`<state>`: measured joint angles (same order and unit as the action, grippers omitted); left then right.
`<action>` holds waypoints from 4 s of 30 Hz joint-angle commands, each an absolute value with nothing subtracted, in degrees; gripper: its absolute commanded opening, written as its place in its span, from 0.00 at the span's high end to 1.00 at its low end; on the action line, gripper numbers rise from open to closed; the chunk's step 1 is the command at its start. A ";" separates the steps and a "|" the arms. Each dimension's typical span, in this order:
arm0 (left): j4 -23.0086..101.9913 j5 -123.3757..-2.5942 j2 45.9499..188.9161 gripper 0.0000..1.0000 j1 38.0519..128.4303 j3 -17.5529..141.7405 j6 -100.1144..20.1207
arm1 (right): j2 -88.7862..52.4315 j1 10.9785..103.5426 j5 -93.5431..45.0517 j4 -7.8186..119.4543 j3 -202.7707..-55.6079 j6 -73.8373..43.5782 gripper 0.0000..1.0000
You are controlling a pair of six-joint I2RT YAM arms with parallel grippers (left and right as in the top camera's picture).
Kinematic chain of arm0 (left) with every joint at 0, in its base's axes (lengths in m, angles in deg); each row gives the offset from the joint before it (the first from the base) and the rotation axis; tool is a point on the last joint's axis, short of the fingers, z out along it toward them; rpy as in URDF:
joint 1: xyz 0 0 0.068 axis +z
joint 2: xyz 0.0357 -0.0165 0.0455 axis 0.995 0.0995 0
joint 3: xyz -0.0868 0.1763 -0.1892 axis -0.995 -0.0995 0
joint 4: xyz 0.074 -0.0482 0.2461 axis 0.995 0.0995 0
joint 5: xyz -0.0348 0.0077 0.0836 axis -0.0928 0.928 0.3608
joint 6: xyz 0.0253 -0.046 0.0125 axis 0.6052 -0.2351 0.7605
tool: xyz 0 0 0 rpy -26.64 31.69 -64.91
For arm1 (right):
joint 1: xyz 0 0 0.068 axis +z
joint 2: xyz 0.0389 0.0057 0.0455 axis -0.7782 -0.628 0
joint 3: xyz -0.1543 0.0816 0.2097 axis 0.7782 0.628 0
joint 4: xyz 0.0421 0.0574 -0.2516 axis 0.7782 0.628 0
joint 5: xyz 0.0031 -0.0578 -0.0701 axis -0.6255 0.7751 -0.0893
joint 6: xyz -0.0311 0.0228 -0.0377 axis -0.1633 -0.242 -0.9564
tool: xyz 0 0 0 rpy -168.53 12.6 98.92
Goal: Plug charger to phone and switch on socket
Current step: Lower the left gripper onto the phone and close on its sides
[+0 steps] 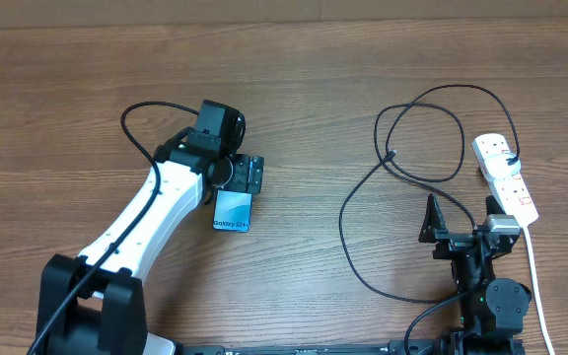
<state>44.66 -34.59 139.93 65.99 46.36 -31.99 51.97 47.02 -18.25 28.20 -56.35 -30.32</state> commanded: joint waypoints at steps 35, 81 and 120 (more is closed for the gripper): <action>44.42 -33.96 151.08 0.00 65.88 47.58 -35.75 | 52.43 47.28 -17.52 27.85 -55.80 -30.39 0.00; 40.97 -35.71 151.13 0.00 65.88 41.81 -35.70 | 52.43 47.28 -17.52 27.85 -55.80 -30.39 0.00; 41.43 -33.48 151.13 0.00 65.88 41.81 -35.70 | 52.43 47.28 -17.52 27.85 -55.80 -30.39 0.00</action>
